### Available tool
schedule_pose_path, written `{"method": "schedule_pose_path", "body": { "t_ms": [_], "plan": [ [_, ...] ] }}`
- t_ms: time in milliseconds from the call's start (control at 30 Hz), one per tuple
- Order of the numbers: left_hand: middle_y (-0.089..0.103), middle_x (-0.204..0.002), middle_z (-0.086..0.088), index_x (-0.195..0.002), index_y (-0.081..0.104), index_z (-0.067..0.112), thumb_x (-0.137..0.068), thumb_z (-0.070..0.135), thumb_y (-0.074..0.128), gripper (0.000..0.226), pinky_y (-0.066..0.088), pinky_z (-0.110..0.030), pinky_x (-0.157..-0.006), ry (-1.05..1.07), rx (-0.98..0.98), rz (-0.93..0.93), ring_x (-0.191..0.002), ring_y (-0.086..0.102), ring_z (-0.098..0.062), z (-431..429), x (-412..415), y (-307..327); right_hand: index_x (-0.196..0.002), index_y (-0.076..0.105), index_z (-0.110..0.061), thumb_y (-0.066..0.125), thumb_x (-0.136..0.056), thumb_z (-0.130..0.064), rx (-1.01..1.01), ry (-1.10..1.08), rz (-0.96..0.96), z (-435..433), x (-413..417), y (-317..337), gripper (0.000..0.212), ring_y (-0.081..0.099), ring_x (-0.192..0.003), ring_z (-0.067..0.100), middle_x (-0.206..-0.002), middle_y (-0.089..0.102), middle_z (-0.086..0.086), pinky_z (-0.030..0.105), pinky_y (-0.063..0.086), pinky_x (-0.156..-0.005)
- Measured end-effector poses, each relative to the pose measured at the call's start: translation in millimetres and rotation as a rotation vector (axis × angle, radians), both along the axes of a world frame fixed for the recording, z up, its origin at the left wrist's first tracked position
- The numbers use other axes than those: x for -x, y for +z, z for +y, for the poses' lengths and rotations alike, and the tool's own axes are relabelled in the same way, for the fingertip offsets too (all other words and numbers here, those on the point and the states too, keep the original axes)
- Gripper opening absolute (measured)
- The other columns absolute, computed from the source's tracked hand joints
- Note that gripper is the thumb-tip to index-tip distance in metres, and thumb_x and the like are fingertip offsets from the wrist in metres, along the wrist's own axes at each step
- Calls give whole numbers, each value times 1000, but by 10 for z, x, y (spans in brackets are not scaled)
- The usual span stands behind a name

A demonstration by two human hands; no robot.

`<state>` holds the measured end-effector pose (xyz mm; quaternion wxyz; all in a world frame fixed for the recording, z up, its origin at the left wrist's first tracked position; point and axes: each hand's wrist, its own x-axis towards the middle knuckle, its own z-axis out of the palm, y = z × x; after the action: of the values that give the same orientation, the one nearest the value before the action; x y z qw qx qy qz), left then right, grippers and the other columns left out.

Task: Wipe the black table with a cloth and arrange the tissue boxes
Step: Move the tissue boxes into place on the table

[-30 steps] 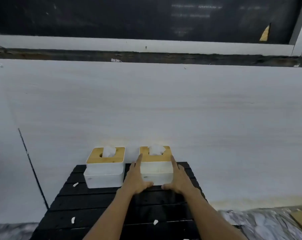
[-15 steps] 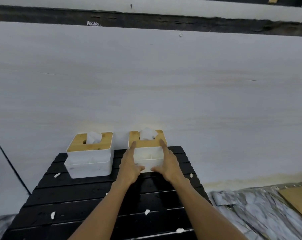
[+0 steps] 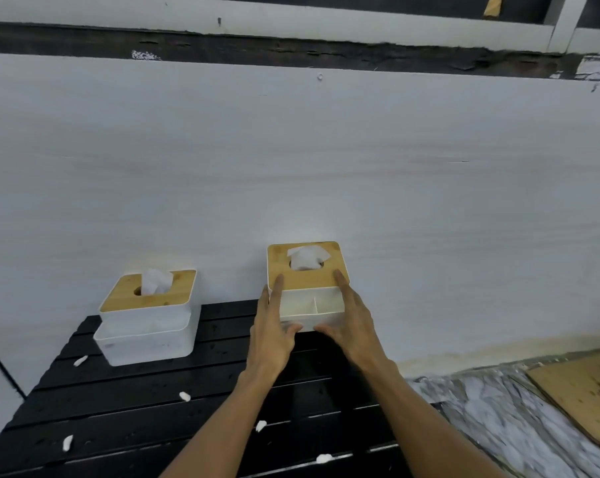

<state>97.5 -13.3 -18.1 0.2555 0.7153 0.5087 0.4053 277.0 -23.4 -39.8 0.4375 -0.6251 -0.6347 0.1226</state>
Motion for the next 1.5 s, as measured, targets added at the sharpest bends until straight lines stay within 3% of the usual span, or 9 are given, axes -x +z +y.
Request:
{"method": "schedule_pose_path", "body": {
  "t_ms": [67, 167, 367, 733, 1100, 1200, 1300, 1433, 1500],
  "plan": [
    [21, -160, 1, -150, 8, 50, -85, 11, 73, 99, 45, -47, -104, -7, 29, 1, -106, 59, -6, -21, -112, -7, -158, 8, -42, 86, -77, -34, 19, -8, -17, 3, -119, -41, 113, 48, -131, 20, -149, 43, 2, 27, 41, -98],
    [18, -161, 0, -152, 10, 45, -86, 9, 71, 96, 40, -40, -106, -3, 60, 10, -79, 40, 24, -46, -242, -46, -158, 8, -41, 86, -76, -34, 62, -2, -38, 29, -259, -106, 114, 50, -127, 20, -146, 45, 3, 26, 40, -95],
    [20, -161, -3, -152, 10, 44, -86, 11, 72, 96, 40, -42, -105, 28, 116, 22, -103, 48, -5, 17, -346, -42, -156, 7, -45, 85, -71, -35, 143, 29, -50, 156, -382, -137, 116, 52, -122, 24, -138, 50, 5, 40, 48, -99],
    [20, -161, -2, -151, 12, 46, -83, 15, 75, 98, 38, -48, -110, 21, 183, 2, -135, 42, -27, 148, -340, -132, -155, 12, -43, 89, -66, -35, 207, 50, -32, 252, -416, -173, 118, 56, -116, 26, -131, 54, 7, 45, 51, -98],
    [15, -162, 0, -150, 0, 49, -84, 18, 74, 103, 40, -42, -103, -6, 192, 89, -130, 47, -23, 160, -270, -121, -155, 10, -41, 90, -61, -43, 264, 49, -22, 220, -389, -125, 123, 51, -124, 26, -138, 49, 4, 37, 47, -97],
    [5, -164, 1, -149, -6, 50, -81, 29, 76, 108, 40, -44, -104, -3, 174, 93, -140, 36, -25, 142, -92, -72, -155, -2, -46, 89, -53, -59, 228, -5, -9, 186, -347, -94, 138, 35, -143, 31, -157, 31, 9, 50, 41, -109],
    [7, -163, 9, -150, -2, 48, -83, 49, 70, 97, 28, -41, -115, 13, 9, 76, -149, 12, -13, 33, 304, 16, -154, -13, -45, 83, -59, -68, 152, -147, -89, 70, -130, 37, 137, 10, -154, 34, -168, 8, 10, 56, 28, -118],
    [23, -158, 13, -149, 17, 43, -84, 55, 66, 82, 27, -41, -117, 149, -199, 33, -145, 20, -6, -77, 1148, 177, -159, 6, -33, 78, -75, -54, -161, -69, -118, -125, 528, 350, 113, 18, -152, 27, -164, 21, 5, 42, 32, -117],
    [24, -158, 9, -149, 19, 42, -82, 57, 67, 84, 28, -50, -116, 267, -219, 87, -145, 22, -13, -39, 1641, 205, -158, 3, -38, 76, -79, -54, -144, 45, -121, -126, 978, 447, 109, 20, -151, 18, -164, 21, 0, 33, 33, -115]
  ]
}}
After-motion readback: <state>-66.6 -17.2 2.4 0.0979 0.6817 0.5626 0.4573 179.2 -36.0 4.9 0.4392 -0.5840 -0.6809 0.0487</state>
